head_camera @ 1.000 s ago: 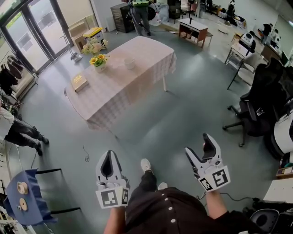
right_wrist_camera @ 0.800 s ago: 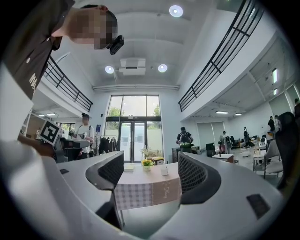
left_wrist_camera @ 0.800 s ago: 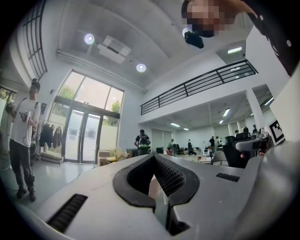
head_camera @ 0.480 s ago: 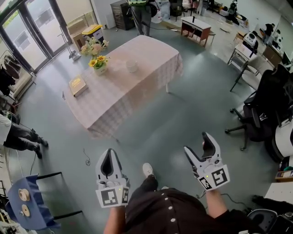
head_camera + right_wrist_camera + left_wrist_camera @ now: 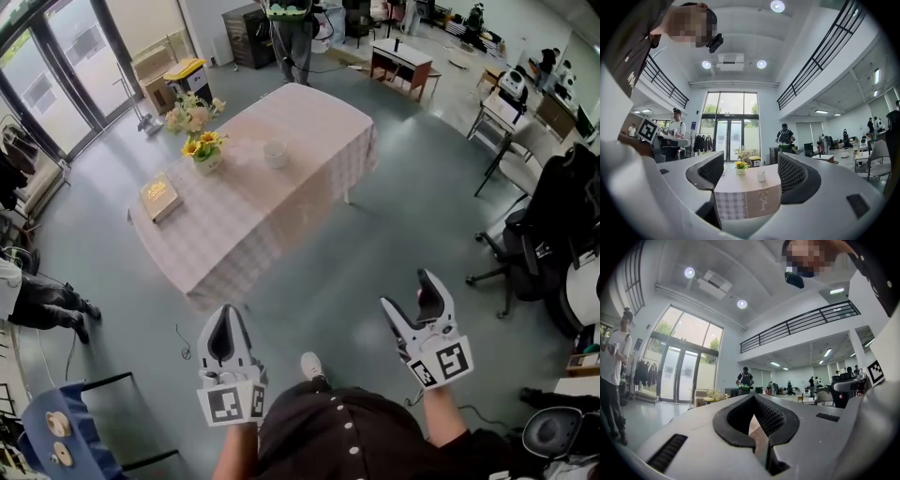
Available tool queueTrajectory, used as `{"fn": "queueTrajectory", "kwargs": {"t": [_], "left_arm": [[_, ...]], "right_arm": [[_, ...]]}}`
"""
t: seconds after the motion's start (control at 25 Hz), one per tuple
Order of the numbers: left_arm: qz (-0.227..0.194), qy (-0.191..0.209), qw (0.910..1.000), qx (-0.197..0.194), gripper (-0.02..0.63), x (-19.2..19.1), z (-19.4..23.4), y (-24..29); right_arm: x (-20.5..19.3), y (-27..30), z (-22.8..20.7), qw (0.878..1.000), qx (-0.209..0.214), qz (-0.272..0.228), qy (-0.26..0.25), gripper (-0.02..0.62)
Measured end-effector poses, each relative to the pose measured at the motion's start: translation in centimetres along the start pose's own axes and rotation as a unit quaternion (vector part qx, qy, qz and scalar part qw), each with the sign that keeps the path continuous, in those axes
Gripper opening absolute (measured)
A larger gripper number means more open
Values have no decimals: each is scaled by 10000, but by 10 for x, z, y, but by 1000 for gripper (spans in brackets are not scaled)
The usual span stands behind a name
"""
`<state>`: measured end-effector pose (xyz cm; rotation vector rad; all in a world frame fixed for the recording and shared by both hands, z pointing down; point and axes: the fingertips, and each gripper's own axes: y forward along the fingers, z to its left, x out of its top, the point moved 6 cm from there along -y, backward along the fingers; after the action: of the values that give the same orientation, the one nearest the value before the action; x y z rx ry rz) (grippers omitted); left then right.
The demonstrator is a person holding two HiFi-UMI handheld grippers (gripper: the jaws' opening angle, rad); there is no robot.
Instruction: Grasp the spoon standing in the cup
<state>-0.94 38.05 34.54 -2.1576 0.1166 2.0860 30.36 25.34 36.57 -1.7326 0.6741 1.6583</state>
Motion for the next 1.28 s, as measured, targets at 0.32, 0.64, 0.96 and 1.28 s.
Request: {"fn": "queueTrajectory", "kwargs": {"t": [0.32, 0.64, 0.96, 1.28], "left_arm": [[-93, -32, 9999, -90, 17, -3, 42, 48], [-64, -62, 9997, -212, 17, -14, 73, 76], [27, -138, 9997, -183, 17, -22, 85, 104], [55, -91, 9999, -29, 17, -27, 73, 158]], "right_arm": [[-3, 62, 2, 9999, -83, -72, 30, 339], [-9, 98, 8, 9998, -194, -27, -30, 339], [-14, 131, -5, 9997, -231, -13, 43, 339], [-25, 175, -50, 10000, -40, -41, 74, 339]]}}
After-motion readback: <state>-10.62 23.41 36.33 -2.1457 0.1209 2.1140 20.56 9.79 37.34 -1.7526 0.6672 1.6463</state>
